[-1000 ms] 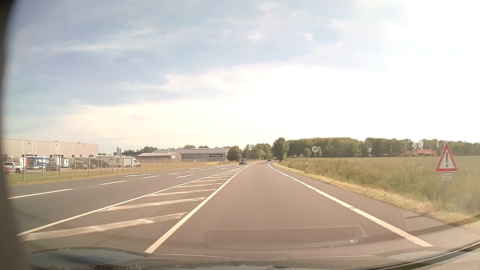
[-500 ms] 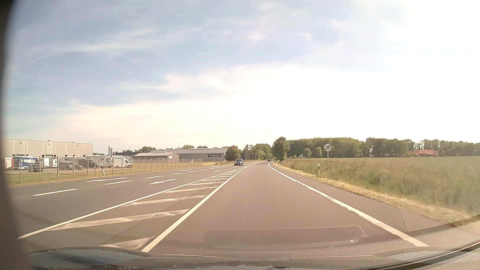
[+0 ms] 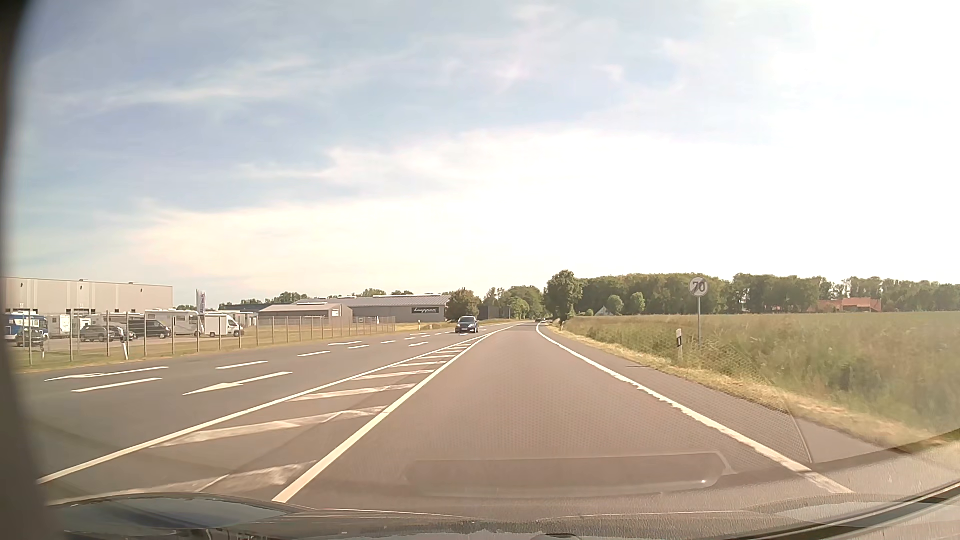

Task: Follow the waypoints while adhering to traffic rules and regulations

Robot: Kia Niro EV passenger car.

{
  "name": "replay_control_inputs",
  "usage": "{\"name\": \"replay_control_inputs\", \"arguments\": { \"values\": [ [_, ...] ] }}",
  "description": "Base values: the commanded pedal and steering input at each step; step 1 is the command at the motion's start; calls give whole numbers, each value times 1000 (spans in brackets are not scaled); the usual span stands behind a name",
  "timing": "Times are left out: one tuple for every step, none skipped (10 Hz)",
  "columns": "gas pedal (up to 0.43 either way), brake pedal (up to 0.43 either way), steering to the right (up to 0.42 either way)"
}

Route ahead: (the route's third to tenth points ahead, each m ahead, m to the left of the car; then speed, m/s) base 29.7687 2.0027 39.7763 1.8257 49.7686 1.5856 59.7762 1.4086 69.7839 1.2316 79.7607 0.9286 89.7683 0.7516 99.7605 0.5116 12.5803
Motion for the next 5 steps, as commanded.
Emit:
{"name": "replay_control_inputs", "arguments": {
  "values": [
    [319, 0, 0],
    [319, 0, 0],
    [319, 0, 0],
    [319, 0, 0],
    [319, 0, 0]
  ]
}}
